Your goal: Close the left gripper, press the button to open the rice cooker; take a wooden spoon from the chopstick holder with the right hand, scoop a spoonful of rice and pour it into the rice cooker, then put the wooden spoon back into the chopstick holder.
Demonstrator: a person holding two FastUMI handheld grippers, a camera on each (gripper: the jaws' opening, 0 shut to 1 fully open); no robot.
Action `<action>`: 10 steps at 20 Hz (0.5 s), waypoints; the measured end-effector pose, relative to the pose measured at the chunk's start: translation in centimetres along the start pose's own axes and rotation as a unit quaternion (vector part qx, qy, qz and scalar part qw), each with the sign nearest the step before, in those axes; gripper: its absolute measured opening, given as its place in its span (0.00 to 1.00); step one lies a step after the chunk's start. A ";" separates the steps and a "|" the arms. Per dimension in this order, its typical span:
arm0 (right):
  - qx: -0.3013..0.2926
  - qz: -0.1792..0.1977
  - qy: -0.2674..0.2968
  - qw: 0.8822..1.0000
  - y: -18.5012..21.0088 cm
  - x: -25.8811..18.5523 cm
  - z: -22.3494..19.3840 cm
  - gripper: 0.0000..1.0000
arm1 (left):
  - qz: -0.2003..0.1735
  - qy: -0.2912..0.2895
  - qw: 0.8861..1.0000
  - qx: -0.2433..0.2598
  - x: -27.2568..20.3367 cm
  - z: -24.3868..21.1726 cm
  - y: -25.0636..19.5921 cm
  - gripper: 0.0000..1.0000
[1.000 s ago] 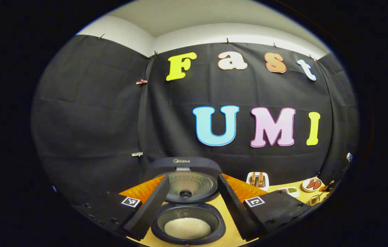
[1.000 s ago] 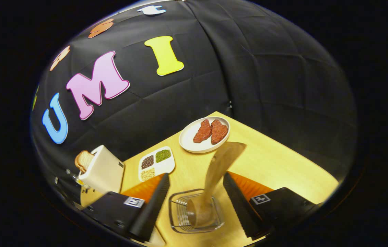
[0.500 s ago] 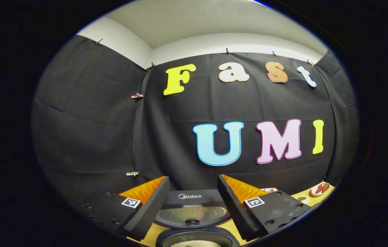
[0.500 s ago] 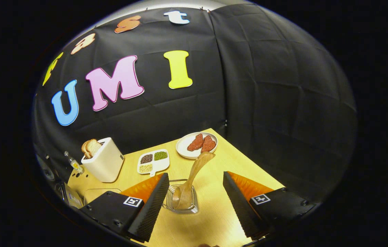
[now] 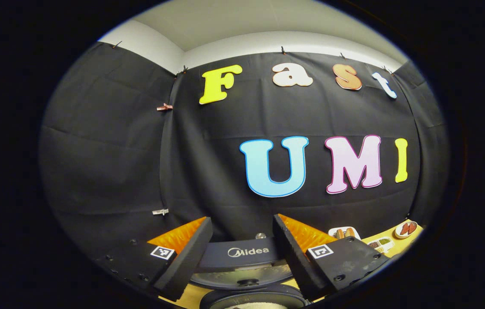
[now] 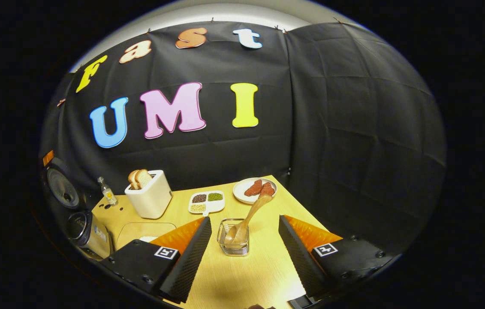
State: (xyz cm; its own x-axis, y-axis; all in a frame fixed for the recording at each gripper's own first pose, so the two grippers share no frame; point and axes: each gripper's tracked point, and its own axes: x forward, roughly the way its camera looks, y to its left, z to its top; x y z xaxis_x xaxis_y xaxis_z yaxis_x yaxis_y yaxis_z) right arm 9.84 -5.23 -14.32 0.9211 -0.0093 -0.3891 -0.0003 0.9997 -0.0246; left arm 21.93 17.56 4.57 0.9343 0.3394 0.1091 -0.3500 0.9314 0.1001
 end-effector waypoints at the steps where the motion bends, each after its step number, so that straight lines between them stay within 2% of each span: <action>1: -0.012 0.009 -0.005 1.000 0.7 -0.5 0.2 0.98 | 0.001 0.007 1.000 -0.005 0.0 -0.1 0.0 0.98; 5: -0.045 0.050 -0.008 0.998 3.6 -1.2 -0.3 0.98 | 0.001 0.050 0.999 -0.006 -2.0 -1.0 -0.4 0.98; 10: -0.045 0.093 0.000 0.995 6.4 -1.0 -1.3 0.99 | 0.009 0.135 0.990 -0.028 -6.6 -3.4 -1.1 0.99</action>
State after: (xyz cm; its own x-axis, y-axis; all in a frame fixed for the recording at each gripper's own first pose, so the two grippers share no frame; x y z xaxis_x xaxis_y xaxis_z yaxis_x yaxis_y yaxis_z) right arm 8.43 1.15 -15.31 0.9022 0.1755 -0.3940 -0.2051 0.9782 -0.0339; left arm 16.36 14.77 0.36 0.9143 0.3725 -0.1591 -0.3702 0.9279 0.0451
